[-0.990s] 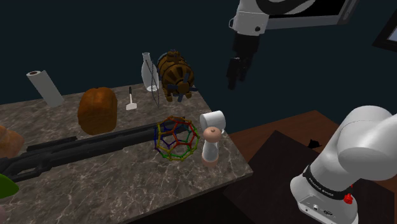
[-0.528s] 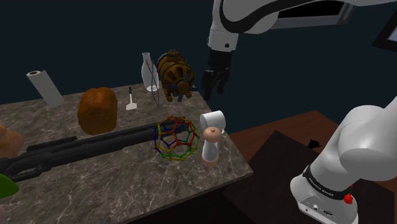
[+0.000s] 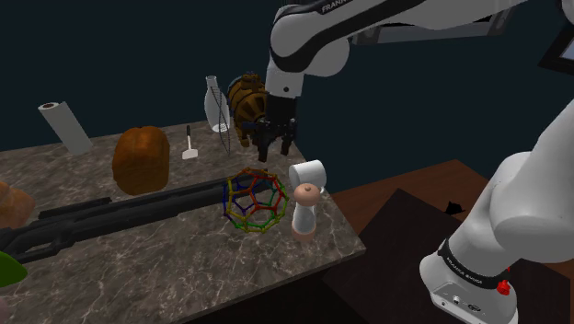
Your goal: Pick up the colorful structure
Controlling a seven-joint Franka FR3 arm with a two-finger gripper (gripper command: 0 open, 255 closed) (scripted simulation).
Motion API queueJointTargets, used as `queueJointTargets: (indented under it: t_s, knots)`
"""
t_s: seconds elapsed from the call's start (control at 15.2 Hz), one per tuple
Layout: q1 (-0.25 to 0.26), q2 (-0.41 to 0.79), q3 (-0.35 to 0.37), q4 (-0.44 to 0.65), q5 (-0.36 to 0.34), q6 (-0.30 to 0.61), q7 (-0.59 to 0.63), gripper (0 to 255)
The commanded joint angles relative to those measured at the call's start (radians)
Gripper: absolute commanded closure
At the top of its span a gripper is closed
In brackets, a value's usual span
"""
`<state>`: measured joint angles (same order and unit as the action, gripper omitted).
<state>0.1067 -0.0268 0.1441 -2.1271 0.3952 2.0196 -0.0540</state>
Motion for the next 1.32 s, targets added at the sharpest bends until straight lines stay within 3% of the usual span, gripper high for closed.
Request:
queueJointTargets:
  t_s: [0.0, 0.2, 0.79, 0.86, 1.25]
  knots:
    - [0.007, 0.080, 0.007, 0.051, 0.031, 0.021, 0.000, 0]
    - [0.016, 0.173, 0.018, 0.120, 0.066, 0.037, 0.004, 0]
    - [0.020, 0.223, 0.021, 0.081, 0.080, 0.121, -0.033, 0]
    - [0.020, 0.225, 0.021, 0.083, 0.080, 0.122, -0.032, 255]
    - [0.020, 0.226, 0.021, 0.084, 0.080, 0.122, -0.032, 255]
